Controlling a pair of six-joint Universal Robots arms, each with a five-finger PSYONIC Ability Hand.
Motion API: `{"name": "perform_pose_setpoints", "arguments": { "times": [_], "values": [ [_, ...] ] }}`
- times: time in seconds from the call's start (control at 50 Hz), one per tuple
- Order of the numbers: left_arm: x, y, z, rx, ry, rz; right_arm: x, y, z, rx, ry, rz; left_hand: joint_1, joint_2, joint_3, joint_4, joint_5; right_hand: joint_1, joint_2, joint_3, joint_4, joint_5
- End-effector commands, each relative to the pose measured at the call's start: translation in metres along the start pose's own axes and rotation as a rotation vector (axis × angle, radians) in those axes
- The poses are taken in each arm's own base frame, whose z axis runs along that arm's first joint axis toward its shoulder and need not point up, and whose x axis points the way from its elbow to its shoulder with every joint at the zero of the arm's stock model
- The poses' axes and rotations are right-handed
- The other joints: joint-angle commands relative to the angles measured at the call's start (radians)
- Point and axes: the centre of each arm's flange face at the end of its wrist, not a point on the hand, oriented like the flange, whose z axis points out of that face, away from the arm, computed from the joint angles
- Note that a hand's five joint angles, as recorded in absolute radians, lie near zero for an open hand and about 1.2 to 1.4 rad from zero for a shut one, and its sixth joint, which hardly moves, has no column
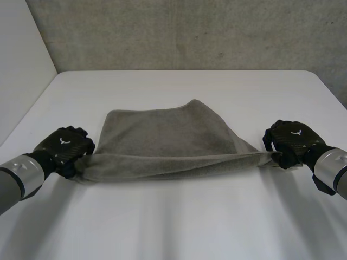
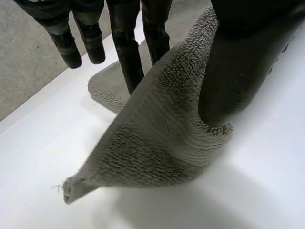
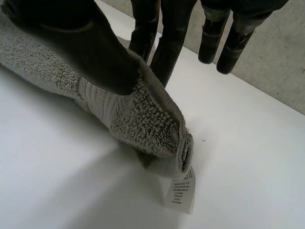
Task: Fold the towel.
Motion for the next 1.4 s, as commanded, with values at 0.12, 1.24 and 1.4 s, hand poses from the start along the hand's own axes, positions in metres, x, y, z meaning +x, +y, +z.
{"name": "perform_pose_setpoints", "arguments": {
  "times": [0.12,1.24,1.4],
  "values": [
    [-0.028,-0.002,0.01,0.006,-0.061,-0.008,0.001,0.0,0.0,-0.002,0.002,0.002,0.008,-0.003,-0.052,-0.059,0.01,0.071,0.059,-0.043,-0.076,0.061],
    [-0.025,-0.133,-0.1,0.379,-0.167,-0.016,0.0,-0.126,-0.095,0.182,-0.006,-0.156,0.527,0.516,-0.052,-0.059,0.529,0.071,0.059,-0.043,-0.076,0.061],
    [-0.029,-0.126,-0.09,0.456,-0.173,-0.155,0.002,-0.128,-0.092,0.214,-0.056,-0.094,0.527,0.516,-0.052,-0.059,0.529,0.071,0.059,-0.043,-0.076,0.061]
  ]
}}
